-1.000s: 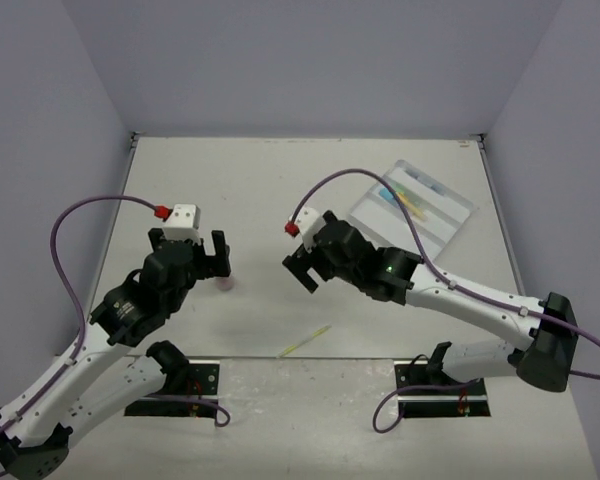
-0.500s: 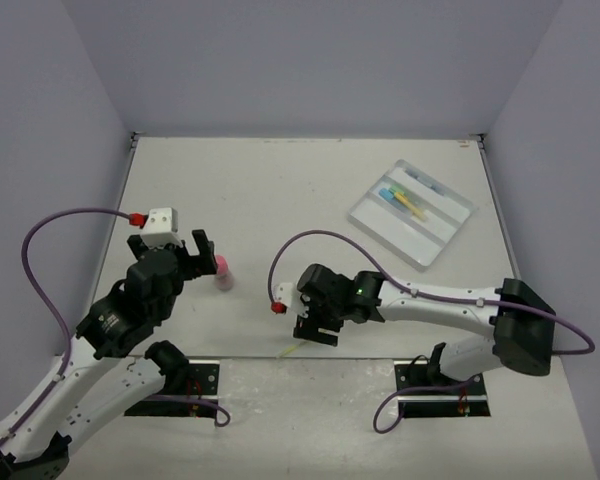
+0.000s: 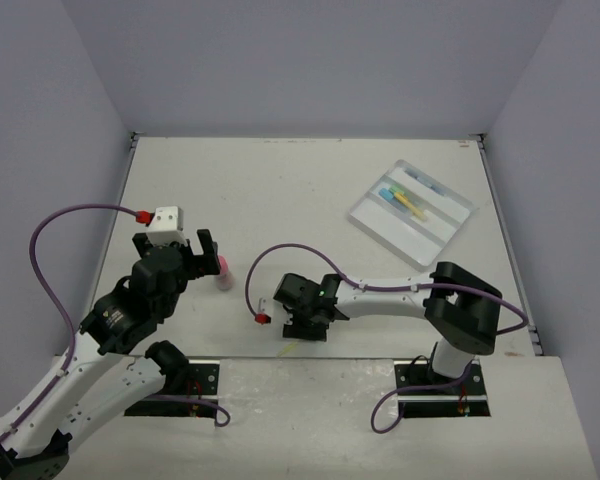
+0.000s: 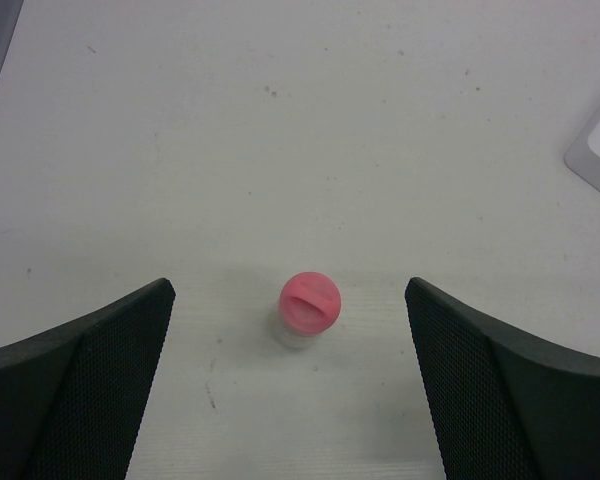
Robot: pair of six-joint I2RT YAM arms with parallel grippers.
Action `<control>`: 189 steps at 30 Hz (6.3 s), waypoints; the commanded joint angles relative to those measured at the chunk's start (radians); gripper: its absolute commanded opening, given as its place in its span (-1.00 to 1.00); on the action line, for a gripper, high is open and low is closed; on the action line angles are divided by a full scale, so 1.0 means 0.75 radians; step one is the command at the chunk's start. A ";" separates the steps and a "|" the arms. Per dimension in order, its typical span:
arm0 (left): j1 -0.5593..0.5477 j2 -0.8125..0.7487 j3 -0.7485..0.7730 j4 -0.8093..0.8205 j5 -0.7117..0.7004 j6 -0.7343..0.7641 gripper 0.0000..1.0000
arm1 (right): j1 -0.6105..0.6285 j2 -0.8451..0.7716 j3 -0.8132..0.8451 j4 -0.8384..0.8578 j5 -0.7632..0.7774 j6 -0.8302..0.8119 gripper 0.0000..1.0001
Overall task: Sort the stationery into containers
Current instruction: Pick up the pen from the center of the board, then place the pen in the storage box, then pick up the storage box at the center of the board, then place the storage box in the storage box, then reset both arms
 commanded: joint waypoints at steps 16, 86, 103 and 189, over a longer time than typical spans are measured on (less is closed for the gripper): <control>0.010 -0.018 -0.004 0.043 -0.005 0.016 1.00 | -0.270 0.014 0.093 -0.077 -0.063 0.053 -1.00; 0.149 -0.138 -0.010 0.072 -0.013 0.012 1.00 | -0.390 -0.164 -0.140 1.354 -0.328 0.677 0.85; 0.150 -0.120 -0.016 0.092 0.041 0.034 1.00 | -0.132 0.481 0.376 1.474 0.081 0.683 0.93; 0.399 -0.124 -0.080 0.159 0.092 0.069 1.00 | -1.099 -2.096 -0.286 -0.188 0.368 0.865 0.97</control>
